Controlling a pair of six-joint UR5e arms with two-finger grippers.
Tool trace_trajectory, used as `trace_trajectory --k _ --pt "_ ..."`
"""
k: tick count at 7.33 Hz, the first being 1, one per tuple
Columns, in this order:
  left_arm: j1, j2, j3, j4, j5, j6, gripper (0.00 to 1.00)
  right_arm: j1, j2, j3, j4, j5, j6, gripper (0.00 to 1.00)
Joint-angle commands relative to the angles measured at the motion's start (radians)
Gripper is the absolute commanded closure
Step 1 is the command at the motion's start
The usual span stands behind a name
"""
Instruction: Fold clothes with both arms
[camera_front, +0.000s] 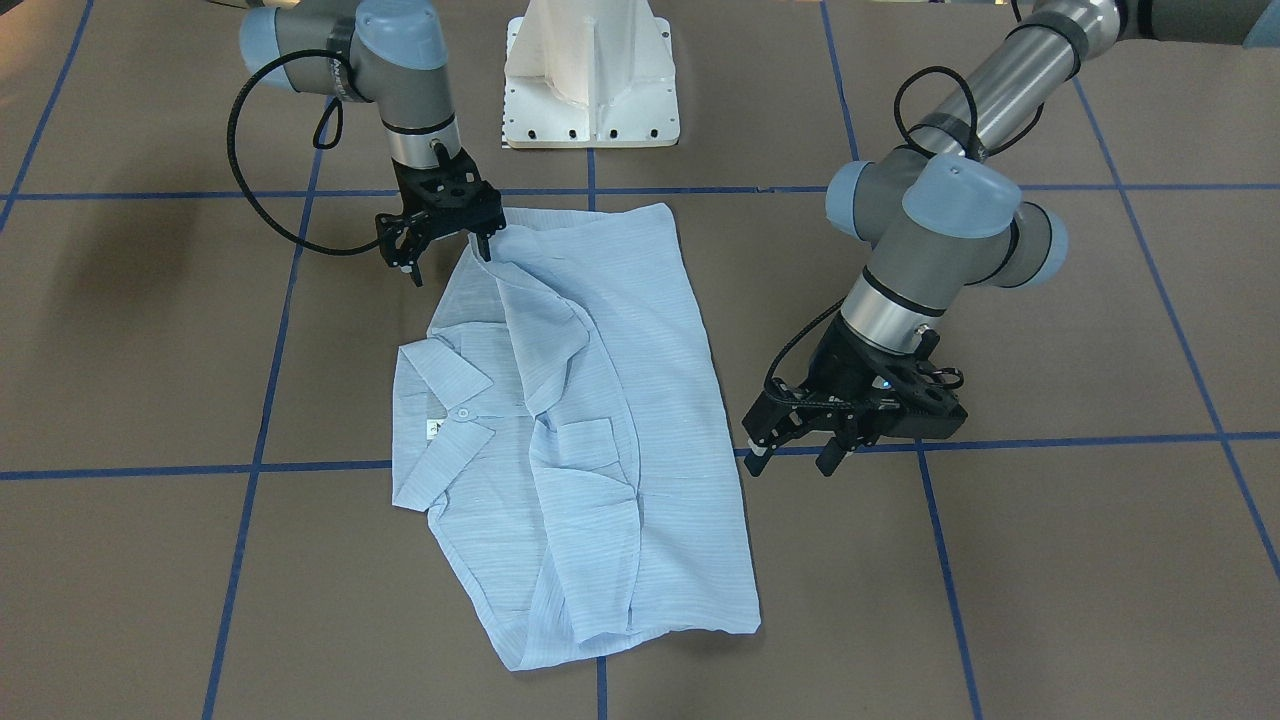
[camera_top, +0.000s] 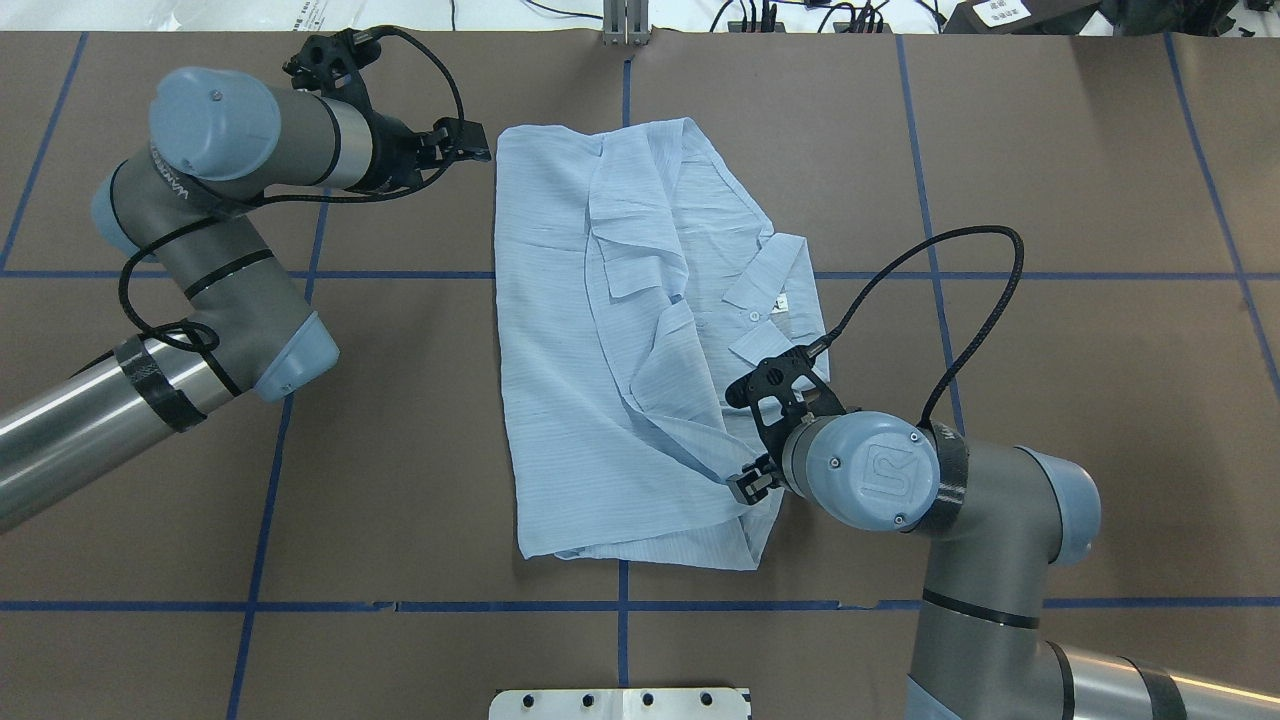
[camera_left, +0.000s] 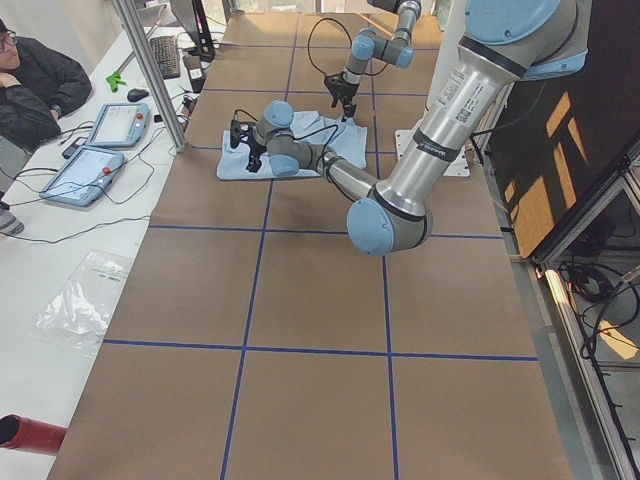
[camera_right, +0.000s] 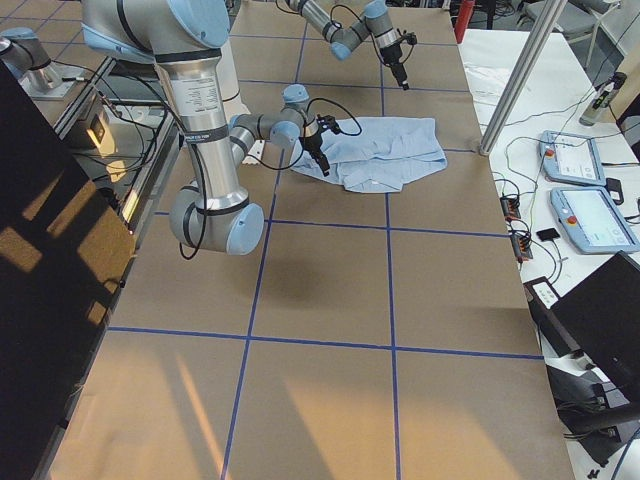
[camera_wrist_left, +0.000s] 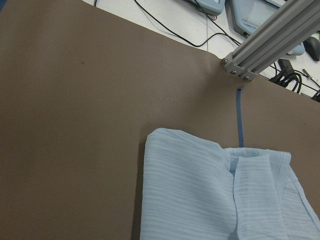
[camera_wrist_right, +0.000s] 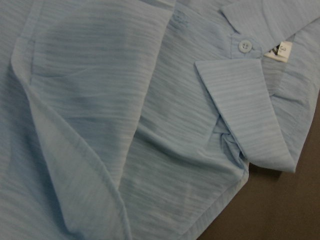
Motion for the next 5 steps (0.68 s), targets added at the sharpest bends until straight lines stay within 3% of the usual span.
trace_trajectory --k 1,5 --pt "0.0 0.0 0.0 0.002 -0.001 0.001 0.01 -0.005 0.022 -0.005 0.001 0.044 0.005 0.01" --pt "0.0 0.0 -0.002 0.002 -0.001 0.001 0.01 0.003 0.113 -0.063 0.001 0.049 0.009 0.01"
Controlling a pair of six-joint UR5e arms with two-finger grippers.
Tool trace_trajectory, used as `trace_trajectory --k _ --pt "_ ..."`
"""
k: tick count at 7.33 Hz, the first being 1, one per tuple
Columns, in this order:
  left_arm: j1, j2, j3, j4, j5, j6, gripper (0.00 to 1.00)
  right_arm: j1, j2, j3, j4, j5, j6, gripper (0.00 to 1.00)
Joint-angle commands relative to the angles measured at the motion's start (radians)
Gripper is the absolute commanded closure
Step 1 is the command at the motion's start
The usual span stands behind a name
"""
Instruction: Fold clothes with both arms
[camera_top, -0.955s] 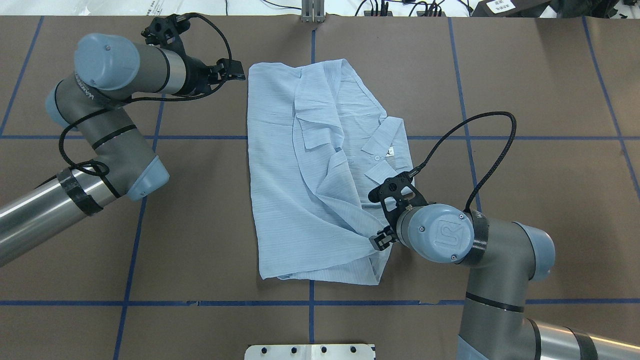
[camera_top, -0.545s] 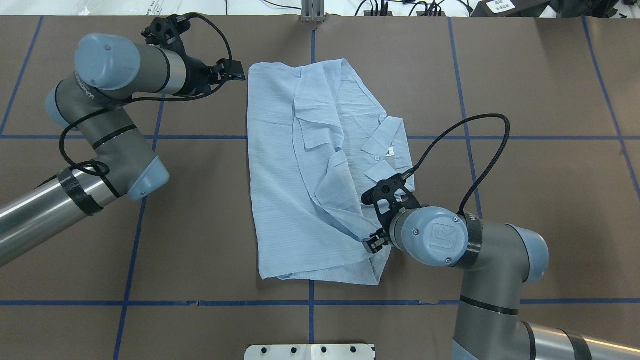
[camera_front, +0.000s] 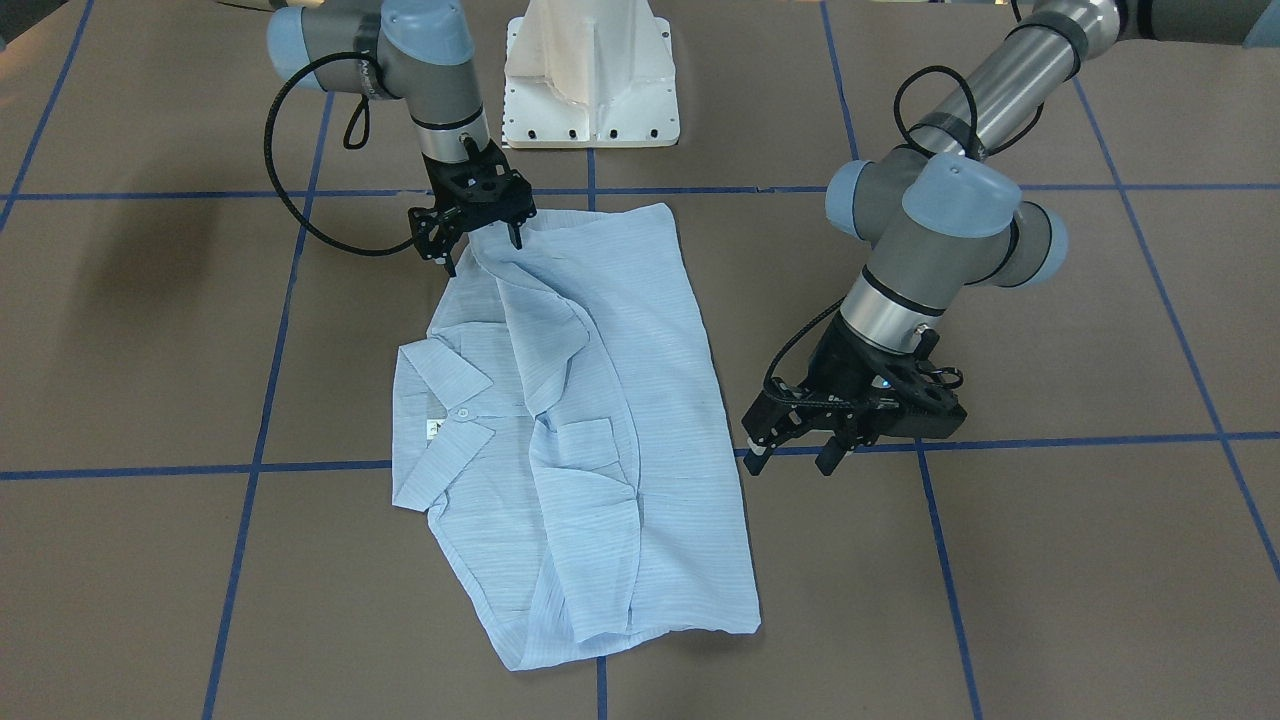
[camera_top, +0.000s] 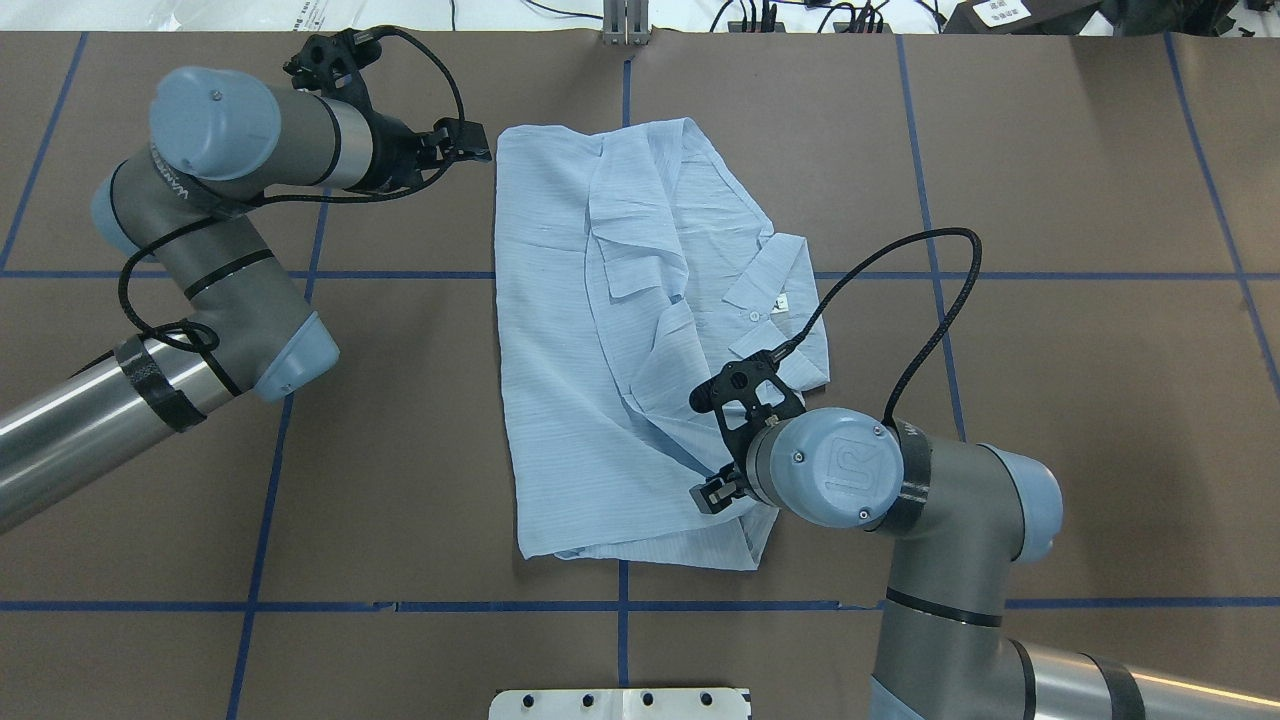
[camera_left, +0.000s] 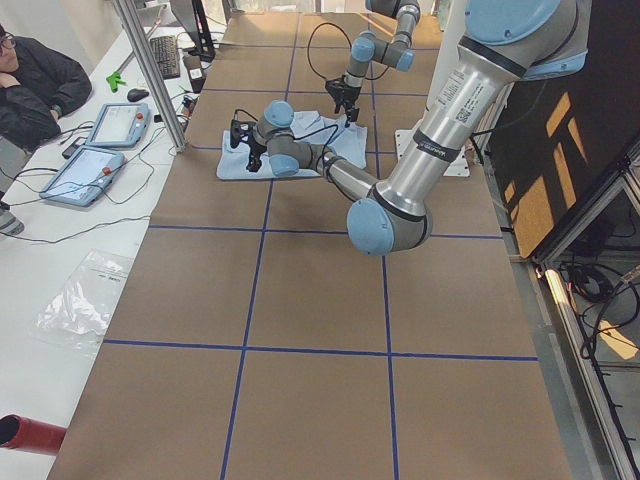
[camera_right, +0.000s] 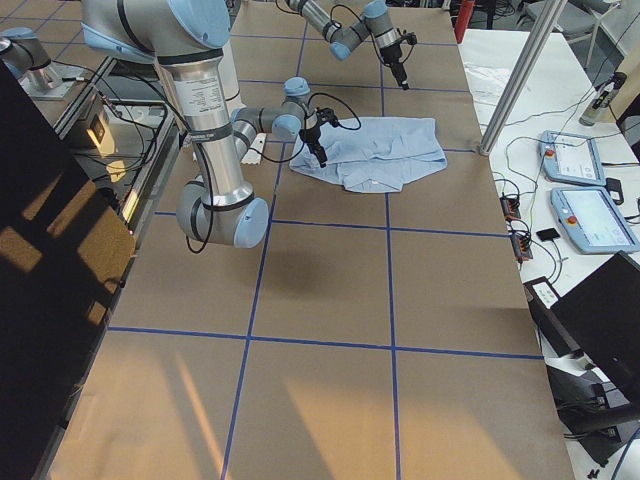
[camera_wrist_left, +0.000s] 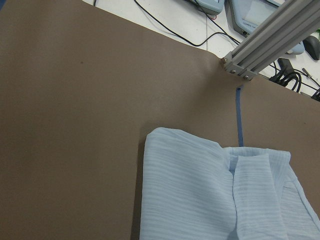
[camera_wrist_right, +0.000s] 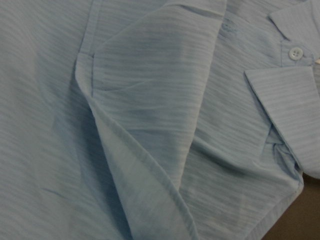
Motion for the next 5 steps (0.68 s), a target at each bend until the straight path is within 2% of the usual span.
trace_trajectory --k 1,2,4,5 --pt "0.0 0.0 0.001 -0.001 0.0 0.0 0.01 0.033 0.055 -0.026 0.0 -0.003 -0.002 0.01" --pt "0.0 0.0 0.001 0.0 0.0 0.0 0.01 0.049 0.073 -0.05 0.03 -0.005 -0.003 0.02" --pt "0.0 0.002 0.001 -0.001 0.0 0.003 0.01 0.049 0.153 -0.201 0.159 -0.008 0.006 0.07" --pt "0.0 0.002 0.001 -0.001 0.0 0.003 0.01 0.049 0.153 -0.205 0.16 -0.008 0.006 0.1"
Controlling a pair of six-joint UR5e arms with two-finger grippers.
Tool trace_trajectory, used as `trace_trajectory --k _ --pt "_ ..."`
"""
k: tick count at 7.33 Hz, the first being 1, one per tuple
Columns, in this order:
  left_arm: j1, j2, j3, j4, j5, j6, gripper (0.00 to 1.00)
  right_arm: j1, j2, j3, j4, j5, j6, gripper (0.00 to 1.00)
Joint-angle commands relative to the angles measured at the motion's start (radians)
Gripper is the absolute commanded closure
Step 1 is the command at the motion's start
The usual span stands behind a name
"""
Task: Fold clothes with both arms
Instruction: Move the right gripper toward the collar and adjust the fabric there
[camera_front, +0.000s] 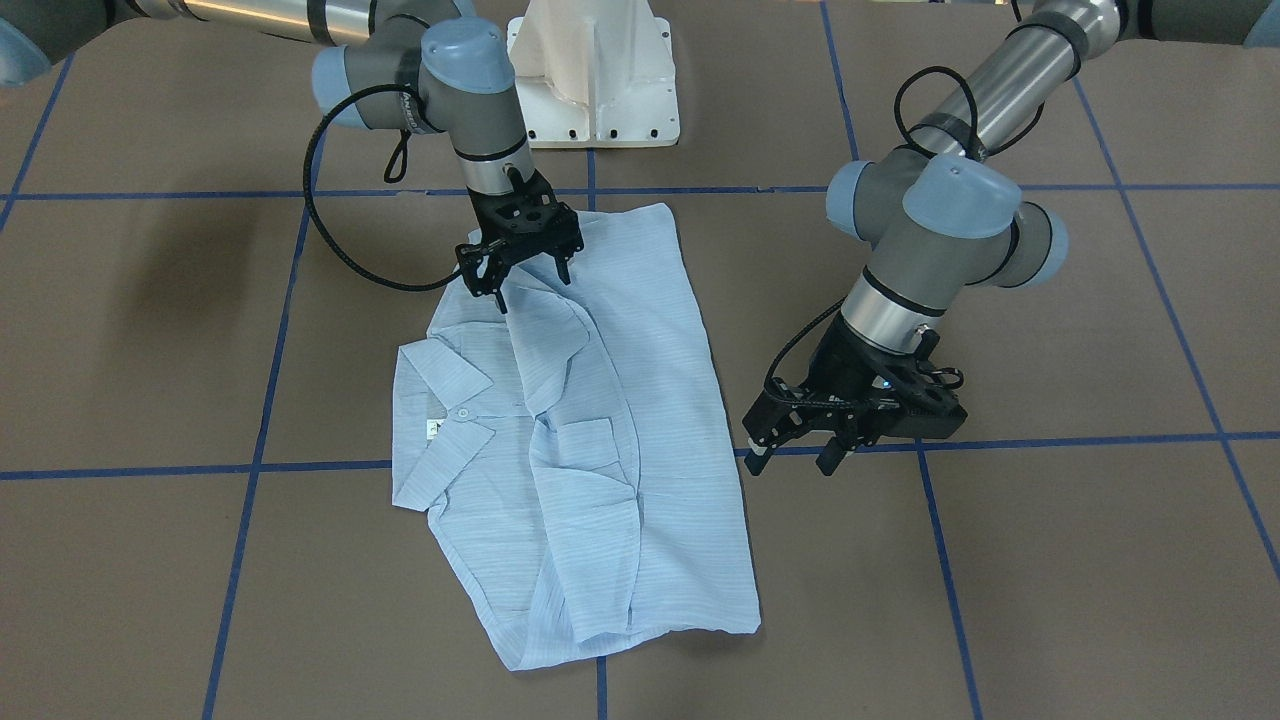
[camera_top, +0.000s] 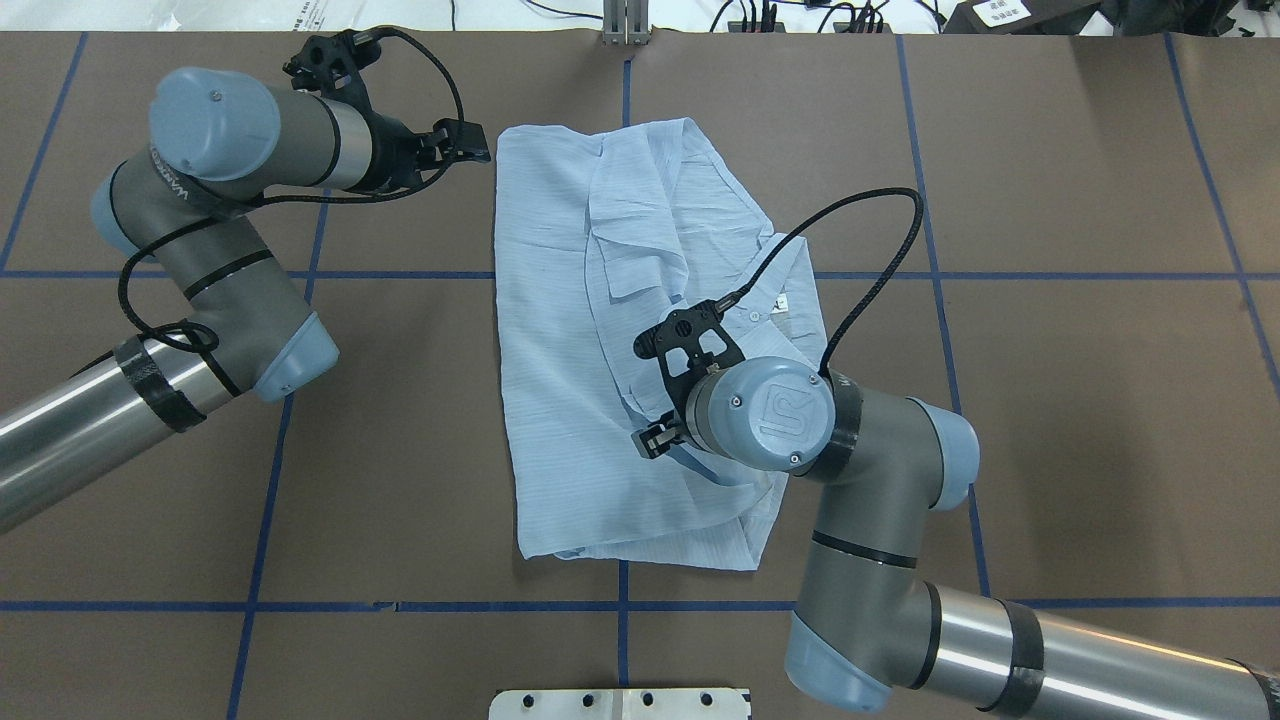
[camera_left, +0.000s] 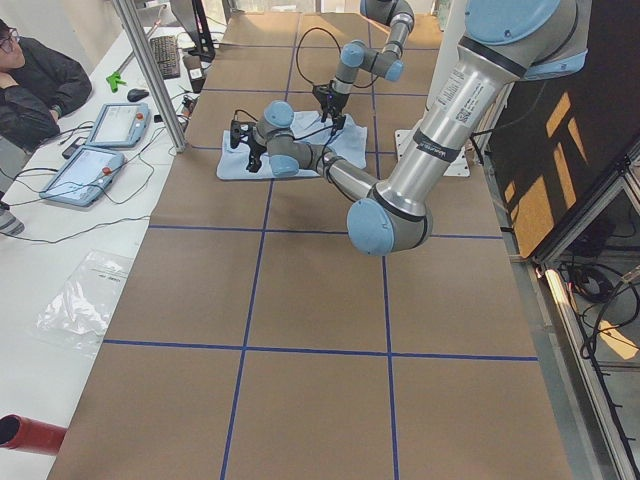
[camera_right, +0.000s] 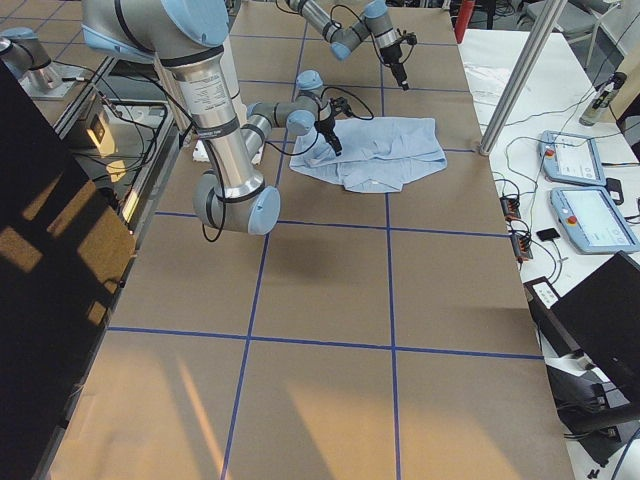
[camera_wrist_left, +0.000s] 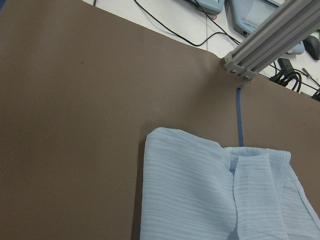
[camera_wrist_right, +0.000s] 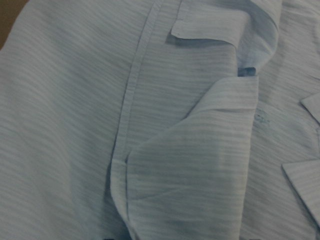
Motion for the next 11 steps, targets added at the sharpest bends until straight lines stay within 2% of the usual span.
trace_trajectory --k 1,4,5,7,8,10,11 --pt "0.0 0.0 0.0 0.001 0.0 0.001 0.01 0.001 0.019 -0.034 0.026 0.0 0.003 0.12" --pt "0.0 0.0 0.0 0.0 0.0 0.002 0.01 0.001 0.021 -0.043 0.023 0.01 0.004 0.36" --pt "0.0 0.0 0.0 0.0 0.0 0.002 0.01 -0.004 0.02 -0.047 0.024 0.01 0.021 0.54" --pt "0.0 0.0 0.0 0.001 0.0 0.004 0.01 -0.01 0.019 -0.047 0.026 0.012 0.024 0.57" --pt "0.0 0.0 0.0 0.0 0.0 0.004 0.01 -0.016 0.019 -0.047 0.026 0.01 0.026 0.64" --pt "0.0 0.0 0.0 0.0 0.0 0.005 0.01 -0.022 0.021 -0.045 0.027 0.01 0.03 0.65" --pt "0.0 -0.001 0.0 0.0 0.0 0.005 0.01 -0.027 0.02 -0.04 0.027 0.012 0.03 0.84"
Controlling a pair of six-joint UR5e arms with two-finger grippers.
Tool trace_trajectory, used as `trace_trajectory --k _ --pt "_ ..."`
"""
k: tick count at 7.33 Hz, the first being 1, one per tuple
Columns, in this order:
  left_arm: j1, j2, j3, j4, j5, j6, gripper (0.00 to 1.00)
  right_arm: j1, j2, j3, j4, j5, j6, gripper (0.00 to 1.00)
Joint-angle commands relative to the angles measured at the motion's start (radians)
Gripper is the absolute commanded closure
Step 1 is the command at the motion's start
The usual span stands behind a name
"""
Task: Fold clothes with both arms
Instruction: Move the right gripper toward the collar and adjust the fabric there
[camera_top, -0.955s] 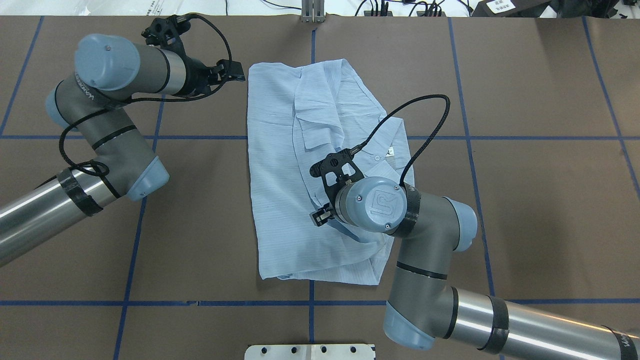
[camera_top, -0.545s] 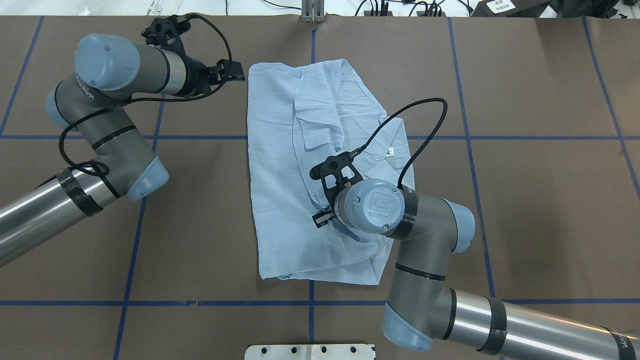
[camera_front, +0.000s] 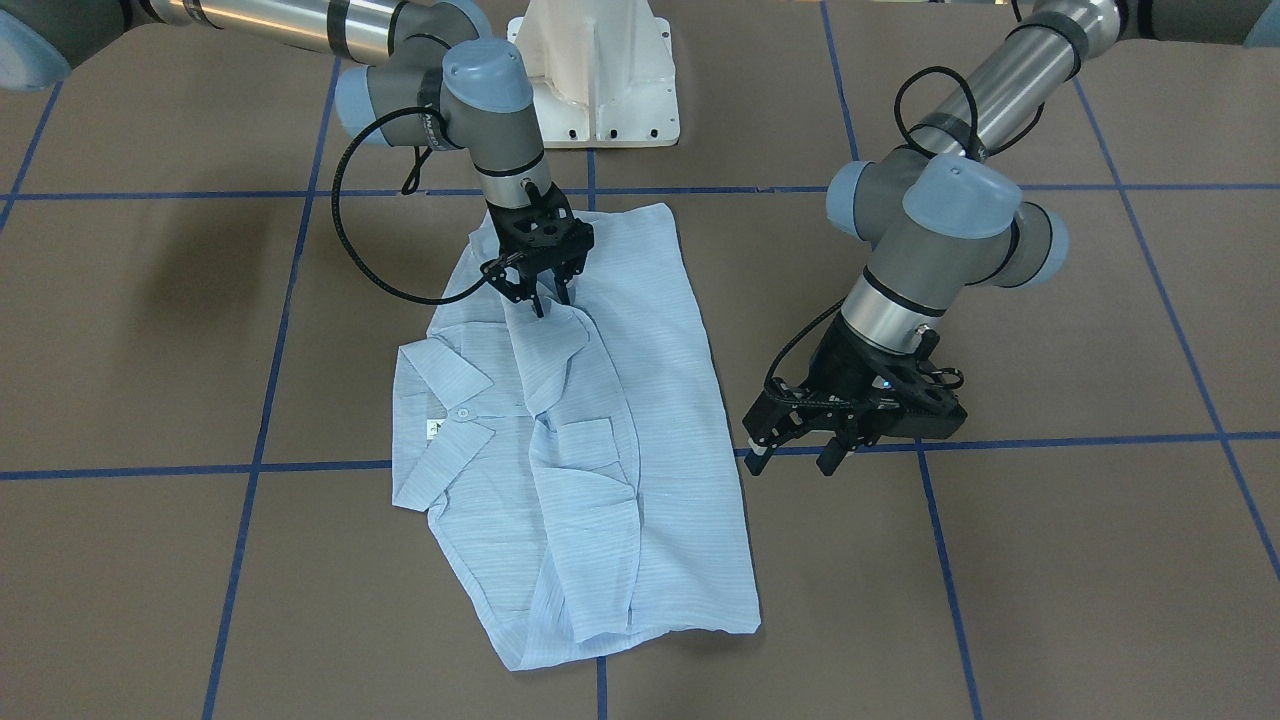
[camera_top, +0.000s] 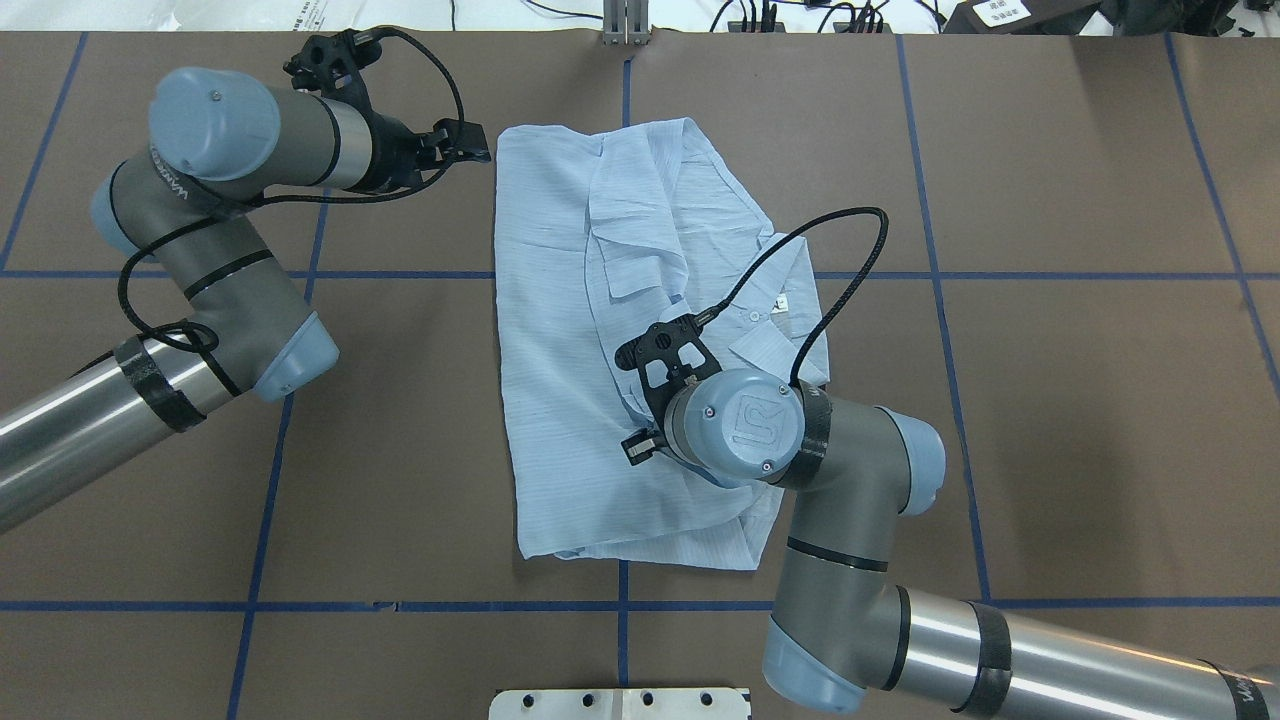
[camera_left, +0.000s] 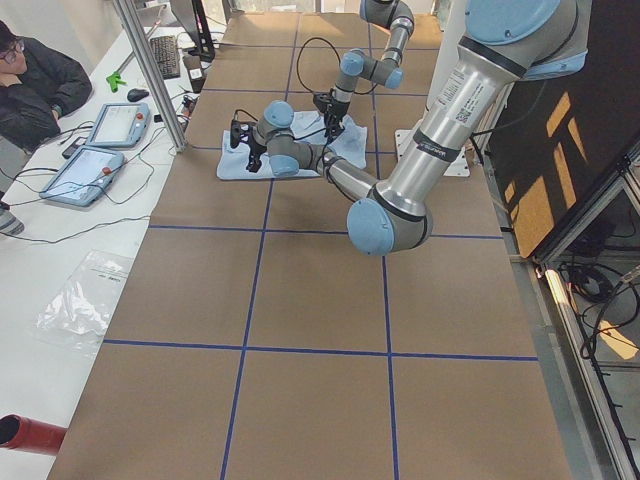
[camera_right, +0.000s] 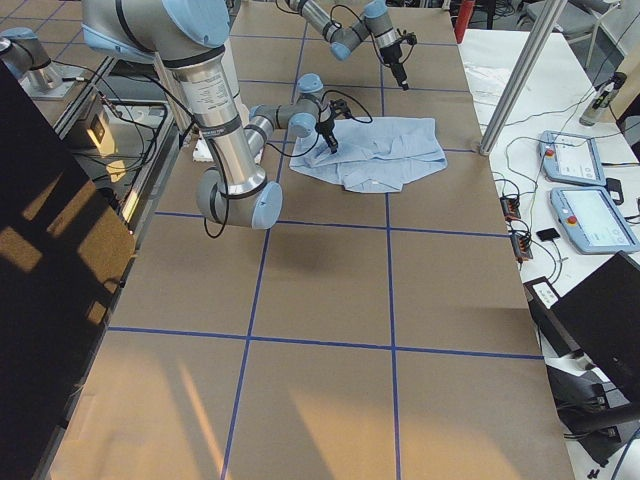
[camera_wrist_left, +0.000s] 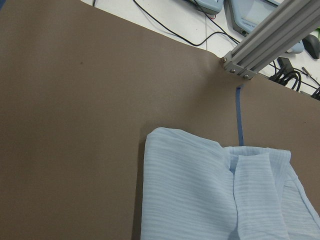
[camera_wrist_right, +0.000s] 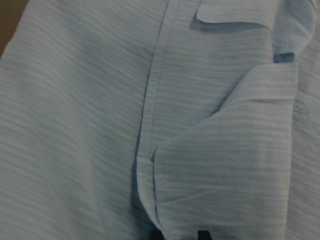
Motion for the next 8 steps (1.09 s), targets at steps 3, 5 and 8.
trace_trajectory --k 3,5,8 --pt "0.0 -0.002 -0.001 0.0 0.0 -0.001 0.01 0.027 -0.026 0.061 -0.004 0.019 0.019 1.0" --pt "0.0 -0.009 0.0 0.0 0.0 -0.006 0.01 0.053 -0.147 0.138 -0.007 0.03 0.018 1.0" --pt "0.0 -0.013 0.005 0.0 0.0 -0.006 0.01 0.094 -0.181 0.14 -0.01 0.046 0.019 1.0"
